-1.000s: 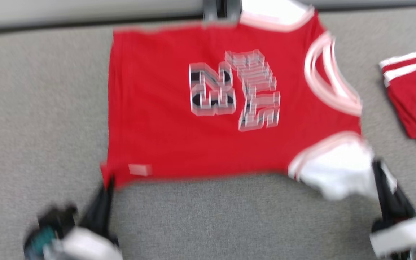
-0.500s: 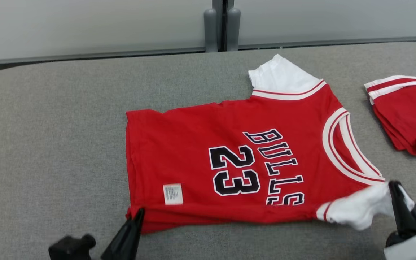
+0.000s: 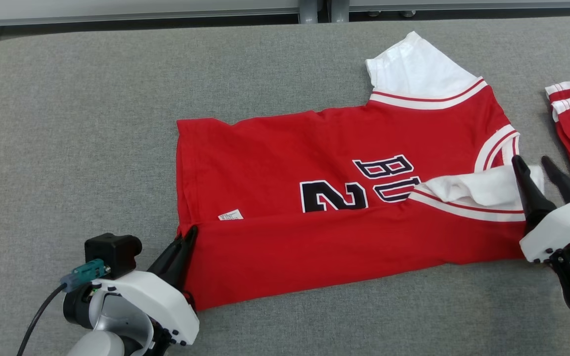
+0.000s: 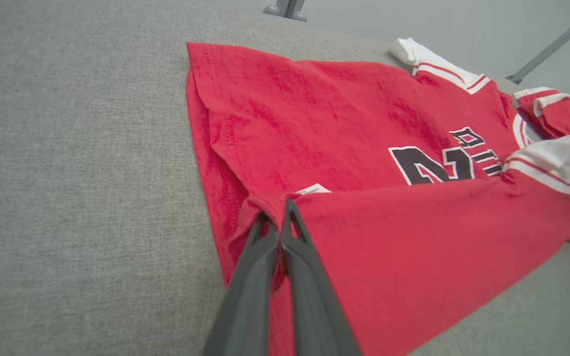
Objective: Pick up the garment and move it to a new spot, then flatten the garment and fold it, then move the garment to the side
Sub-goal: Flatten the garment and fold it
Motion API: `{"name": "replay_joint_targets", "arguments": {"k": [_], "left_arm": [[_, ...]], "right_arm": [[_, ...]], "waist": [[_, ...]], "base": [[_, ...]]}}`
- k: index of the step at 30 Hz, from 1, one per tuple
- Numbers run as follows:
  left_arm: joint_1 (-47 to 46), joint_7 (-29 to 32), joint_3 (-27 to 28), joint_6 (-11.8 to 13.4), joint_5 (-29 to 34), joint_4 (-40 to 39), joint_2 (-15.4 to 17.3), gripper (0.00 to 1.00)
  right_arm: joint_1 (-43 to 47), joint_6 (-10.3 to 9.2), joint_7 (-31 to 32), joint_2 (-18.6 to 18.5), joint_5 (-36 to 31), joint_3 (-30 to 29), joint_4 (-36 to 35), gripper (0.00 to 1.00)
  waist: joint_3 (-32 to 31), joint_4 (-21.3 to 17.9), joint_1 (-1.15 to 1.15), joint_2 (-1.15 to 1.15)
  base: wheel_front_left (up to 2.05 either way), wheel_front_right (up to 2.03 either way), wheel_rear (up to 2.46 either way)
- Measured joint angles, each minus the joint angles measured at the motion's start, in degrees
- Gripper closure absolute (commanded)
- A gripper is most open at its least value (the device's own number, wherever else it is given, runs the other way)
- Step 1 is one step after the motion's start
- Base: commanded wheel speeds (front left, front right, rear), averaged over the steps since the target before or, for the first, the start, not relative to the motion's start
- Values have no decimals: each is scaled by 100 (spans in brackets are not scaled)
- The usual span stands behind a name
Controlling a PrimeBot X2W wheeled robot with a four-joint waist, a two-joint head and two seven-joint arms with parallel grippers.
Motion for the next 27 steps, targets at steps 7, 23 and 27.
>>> {"name": "replay_joint_targets", "arguments": {"k": [7,23,27], "left_arm": [[410,-176,171,229,-98,71,19,0],[521,303,-135,5,-300,-131,148,100],[508,452,-260,-178,-441,-32,118,100]], "right_arm": [[302,0,-68,-415,32,-93,-294,0],[917,-1,1317,-765,0,59,-547,65],[945,-1,1449,-884,226,38,-546,100]], "waist": [[-86,-90,0,0],[415,-31,0,0],[292,-5,0,0]], "base": [[0,0,0],[0,0,0],[0,0,0]]}}
